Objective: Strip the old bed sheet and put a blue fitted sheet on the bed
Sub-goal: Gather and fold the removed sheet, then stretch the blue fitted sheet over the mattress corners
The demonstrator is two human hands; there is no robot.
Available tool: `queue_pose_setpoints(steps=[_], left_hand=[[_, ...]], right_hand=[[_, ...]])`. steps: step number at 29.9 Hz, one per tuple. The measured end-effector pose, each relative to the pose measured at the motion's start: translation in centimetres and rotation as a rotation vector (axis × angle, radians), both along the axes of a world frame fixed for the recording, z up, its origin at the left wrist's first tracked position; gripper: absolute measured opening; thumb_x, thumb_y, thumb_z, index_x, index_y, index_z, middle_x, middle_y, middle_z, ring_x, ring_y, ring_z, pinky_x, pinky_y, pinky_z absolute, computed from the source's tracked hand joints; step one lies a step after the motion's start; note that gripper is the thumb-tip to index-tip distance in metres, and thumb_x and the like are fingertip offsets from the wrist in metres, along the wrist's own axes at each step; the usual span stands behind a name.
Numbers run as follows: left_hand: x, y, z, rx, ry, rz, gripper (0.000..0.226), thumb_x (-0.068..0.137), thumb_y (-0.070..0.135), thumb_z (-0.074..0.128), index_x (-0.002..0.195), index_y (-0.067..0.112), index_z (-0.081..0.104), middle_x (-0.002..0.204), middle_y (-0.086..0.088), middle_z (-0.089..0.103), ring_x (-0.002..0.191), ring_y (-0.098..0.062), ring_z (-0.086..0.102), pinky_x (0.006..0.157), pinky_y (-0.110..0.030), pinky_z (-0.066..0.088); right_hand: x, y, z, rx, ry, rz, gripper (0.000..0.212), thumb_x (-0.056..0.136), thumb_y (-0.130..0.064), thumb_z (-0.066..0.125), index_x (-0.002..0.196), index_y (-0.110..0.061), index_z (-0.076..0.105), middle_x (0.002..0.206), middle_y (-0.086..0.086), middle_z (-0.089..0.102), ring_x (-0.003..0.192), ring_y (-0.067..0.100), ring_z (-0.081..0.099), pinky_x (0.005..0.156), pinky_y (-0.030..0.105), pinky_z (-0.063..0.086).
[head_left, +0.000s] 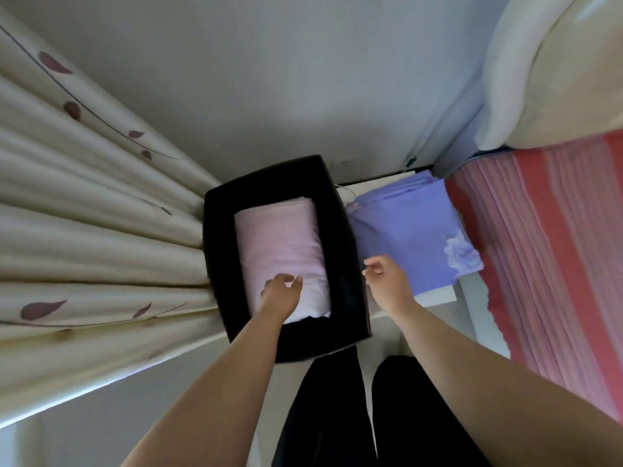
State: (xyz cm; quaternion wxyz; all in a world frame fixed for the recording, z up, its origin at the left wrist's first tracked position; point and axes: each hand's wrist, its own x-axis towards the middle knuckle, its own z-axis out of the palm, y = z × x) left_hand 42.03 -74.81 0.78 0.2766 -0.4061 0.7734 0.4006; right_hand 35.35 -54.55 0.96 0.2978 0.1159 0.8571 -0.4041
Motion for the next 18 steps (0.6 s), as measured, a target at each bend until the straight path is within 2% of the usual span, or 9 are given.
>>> queue_pose_setpoints(steps=[2,4,7,9,10,12,14,16,18], left_hand=[[-1.2,1.9,0.2,-0.014,0.061,-0.045,0.033,0.095,0.039,0.046,0.121,0.021,0.057,0.131,-0.001,0.054,0.120,-0.020,0.050,0.095,-0.028,0.041],[-2.5,3.7,0.2,-0.031,0.109,-0.091,0.029,0.095,0.032,0.045,0.117,0.021,0.060,0.123,0.000,0.060,0.112,-0.021,0.055,0.085,-0.023,0.038],[-4.1,6.7,0.9,-0.042,0.169,-0.100,0.025,0.095,0.029,0.045,0.112,0.022,0.062,0.112,0.000,0.066,0.098,-0.023,0.060,0.079,-0.022,0.041],[-4.8,8.3,0.9,-0.037,0.193,-0.078,0.022,0.095,0.028,0.046,0.109,0.024,0.063,0.108,0.001,0.067,0.097,-0.023,0.061,0.082,-0.026,0.046],[-5.2,9.1,0.9,-0.032,0.207,-0.072,0.021,0.095,0.028,0.047,0.108,0.023,0.063,0.107,0.002,0.067,0.098,-0.023,0.060,0.085,-0.029,0.048],[-5.9,10.7,0.8,-0.012,0.261,-0.034,0.017,0.094,0.025,0.050,0.104,0.023,0.063,0.104,0.001,0.068,0.095,-0.022,0.062,0.086,-0.032,0.050],[-6.5,12.1,0.7,0.021,0.315,0.052,0.011,0.094,0.020,0.052,0.097,0.025,0.061,0.096,-0.001,0.069,0.084,-0.020,0.064,0.079,-0.027,0.053],[-6.8,13.4,0.5,0.040,0.316,0.134,0.012,0.094,0.017,0.051,0.092,0.026,0.058,0.087,0.001,0.067,0.075,-0.018,0.065,0.068,-0.019,0.052],[-7.5,15.2,0.1,0.035,0.300,0.178,0.016,0.093,0.017,0.052,0.088,0.031,0.058,0.085,0.005,0.066,0.081,-0.022,0.067,0.073,-0.025,0.054]], right_hand=[[-0.6,1.7,-0.7,-0.023,-0.026,-0.074,0.011,0.085,-0.022,0.051,0.091,-0.029,0.058,0.094,-0.001,0.067,0.092,0.025,0.064,0.086,0.037,0.049],[-1.1,3.5,-1.4,-0.054,-0.067,-0.184,0.012,0.081,-0.020,0.050,0.079,-0.031,0.055,0.082,0.002,0.066,0.080,0.026,0.065,0.081,0.042,0.052],[-1.9,6.1,-1.9,-0.094,-0.187,-0.292,0.028,0.089,0.001,0.050,0.072,-0.021,0.052,0.065,0.006,0.058,0.043,0.006,0.055,0.047,0.018,0.044],[-2.4,8.2,-3.0,-0.103,-0.227,-0.358,0.027,0.088,0.006,0.049,0.072,-0.016,0.053,0.063,0.006,0.054,0.033,-0.001,0.049,0.037,0.012,0.037],[-2.7,9.3,-3.2,-0.087,-0.221,-0.367,0.023,0.087,0.006,0.049,0.075,-0.012,0.055,0.063,0.007,0.055,0.036,0.001,0.051,0.039,0.013,0.039],[-3.3,11.4,-3.3,-0.089,-0.185,-0.388,0.009,0.082,0.000,0.050,0.081,-0.004,0.059,0.066,0.011,0.057,0.051,0.015,0.055,0.056,0.024,0.043],[-4.4,13.5,-3.9,-0.071,-0.159,-0.340,0.011,0.073,-0.015,0.053,0.079,-0.009,0.061,0.079,0.011,0.060,0.068,0.023,0.054,0.068,0.031,0.040],[-5.9,15.6,-4.8,0.018,-0.150,-0.231,0.010,0.080,-0.017,0.056,0.086,-0.015,0.063,0.091,0.009,0.063,0.084,0.026,0.057,0.070,0.026,0.038],[-8.0,17.8,-6.5,0.055,-0.093,-0.127,0.012,0.085,-0.010,0.051,0.084,-0.011,0.063,0.092,0.015,0.063,0.093,0.036,0.059,0.066,0.024,0.037]])
